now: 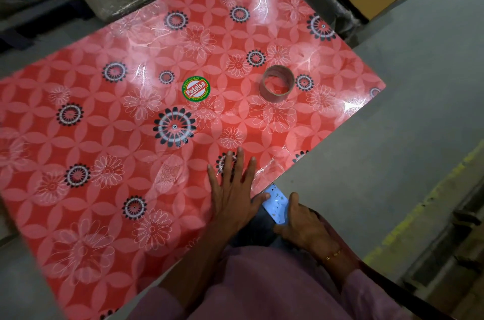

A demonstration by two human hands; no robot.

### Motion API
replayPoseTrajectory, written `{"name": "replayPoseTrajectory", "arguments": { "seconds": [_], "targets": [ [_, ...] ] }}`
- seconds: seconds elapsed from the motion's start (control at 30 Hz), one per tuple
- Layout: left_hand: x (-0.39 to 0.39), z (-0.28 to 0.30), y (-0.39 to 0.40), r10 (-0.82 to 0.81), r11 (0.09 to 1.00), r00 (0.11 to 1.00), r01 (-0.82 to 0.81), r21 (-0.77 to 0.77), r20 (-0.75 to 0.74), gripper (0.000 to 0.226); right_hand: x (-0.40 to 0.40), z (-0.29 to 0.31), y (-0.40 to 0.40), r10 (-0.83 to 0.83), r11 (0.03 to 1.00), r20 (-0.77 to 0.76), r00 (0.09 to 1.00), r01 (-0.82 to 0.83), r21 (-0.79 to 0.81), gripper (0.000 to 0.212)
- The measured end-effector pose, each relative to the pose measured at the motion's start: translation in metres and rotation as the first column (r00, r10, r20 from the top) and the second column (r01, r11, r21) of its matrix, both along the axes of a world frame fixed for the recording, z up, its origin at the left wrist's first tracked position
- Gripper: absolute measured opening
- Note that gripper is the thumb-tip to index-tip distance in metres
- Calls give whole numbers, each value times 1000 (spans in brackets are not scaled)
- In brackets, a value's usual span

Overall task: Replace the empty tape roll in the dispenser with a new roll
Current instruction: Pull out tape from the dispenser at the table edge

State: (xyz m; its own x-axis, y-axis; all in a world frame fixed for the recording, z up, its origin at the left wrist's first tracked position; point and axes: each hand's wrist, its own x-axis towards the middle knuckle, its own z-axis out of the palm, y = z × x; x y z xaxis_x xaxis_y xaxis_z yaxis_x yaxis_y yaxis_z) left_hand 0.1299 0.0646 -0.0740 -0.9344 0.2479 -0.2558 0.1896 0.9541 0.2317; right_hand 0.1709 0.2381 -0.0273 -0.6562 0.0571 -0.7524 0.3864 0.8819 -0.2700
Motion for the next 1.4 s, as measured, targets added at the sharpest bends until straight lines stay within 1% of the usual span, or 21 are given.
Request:
{"name": "replayPoseTrajectory", "arguments": {
  "seconds": [0.2, 0.33, 0.57, 0.6, 0.63, 0.7, 0.77, 0.83, 0.9, 0.97, 1.0, 1.07, 1.13, 1.17, 1.2, 1.23, 1.27, 1.3, 1.33, 1.37, 1.4],
  "targets": [
    [1, 0, 1, 2, 1000, 1000, -2, 5, 8, 91, -6, 10, -4, 6, 999, 64, 998, -8, 32, 55],
    [1, -2, 1, 3, 1000, 1000, -3, 11, -2, 90, -8, 19, -7, 40, 997, 69, 997, -45, 66, 61],
    [0, 1, 1, 6, 1000, 1000, -6, 17, 10, 90, -17, 27, -12, 125, 980, 100, 987, -139, 143, 52],
    [1, 2, 1, -2, 1000, 1000, 2, 1, 10, 93, -18, 27, -12, 146, 975, 114, 983, -162, 151, 52],
    [2, 3, 2, -19, 999, 1000, 19, -28, 10, 100, -18, 26, -12, 177, 966, 140, 974, -200, 166, 56],
    [4, 4, 3, -52, 995, 998, 55, -83, 36, 114, -15, 19, -10, 194, 955, 194, 962, -230, 185, 70],
    [2, 2, 3, -51, 995, 997, 56, -80, 58, 122, -16, 14, -3, 125, 970, 202, 971, -162, 181, 76],
    [-1, 4, 1, -57, 997, 993, 63, -53, 103, 125, -20, 13, 10, 16, 988, 199, 980, -46, 144, 76],
    [-5, 10, -3, -71, 997, 988, 72, 3, 134, 119, -26, 14, 27, -59, 996, 229, 972, 42, 81, 77],
    [-8, 18, -8, -45, 996, 987, 32, 82, 156, 102, -30, 17, 46, -118, 990, 269, 956, 135, -45, 70],
    [-10, 24, -10, -20, 991, 990, 1, 131, 142, 90, -31, 21, 52, -162, 968, 293, 942, 209, -138, 63],
    [-13, 33, -15, 37, 964, 998, -51, 262, 57, 60, -33, 27, 63, -252, 861, 370, 894, 382, -336, 53],
    [-18, 38, -17, 79, 915, 996, -62, 399, -27, 39, -37, 38, 67, -321, 734, 451, 833, 520, -438, 54],
    [-21, 40, -17, 92, 874, 996, -70, 481, -22, 34, -39, 41, 68, -346, 672, 484, 804, 572, -470, 52],
    [-23, 45, -16, 99, 812, 994, -109, 573, 49, 32, -42, 45, 69, -376, 607, 531, 760, 635, -478, 47],
    [-25, 51, -14, 82, 741, 982, -173, 649, 168, 33, -45, 47, 70, -394, 543, 574, 718, 686, -485, 41],
    [-26, 57, -14, 46, 673, 960, -234, 701, 276, 35, -48, 50, 69, -404, 472, 613, 679, 729, -496, 38],
    [-27, 60, -13, 8, 614, 937, -281, 737, 351, 38, -52, 55, 66, -411, 424, 641, 648, 758, -495, 37],
    [-28, 63, -13, -22, 566, 914, -323, 759, 406, 39, -55, 59, 64, -423, 381, 654, 627, 778, -499, 32],
    [-29, 66, -12, -51, 508, 887, -372, 777, 458, 41, -58, 66, 59, -445, 360, 651, 615, 789, -499, 28],
    [-31, 71, -12, -77, 439, 863, -421, 793, 500, 42, -61, 68, 58, -452, 343, 651, 610, 793, -504, 28]
  ]
}}
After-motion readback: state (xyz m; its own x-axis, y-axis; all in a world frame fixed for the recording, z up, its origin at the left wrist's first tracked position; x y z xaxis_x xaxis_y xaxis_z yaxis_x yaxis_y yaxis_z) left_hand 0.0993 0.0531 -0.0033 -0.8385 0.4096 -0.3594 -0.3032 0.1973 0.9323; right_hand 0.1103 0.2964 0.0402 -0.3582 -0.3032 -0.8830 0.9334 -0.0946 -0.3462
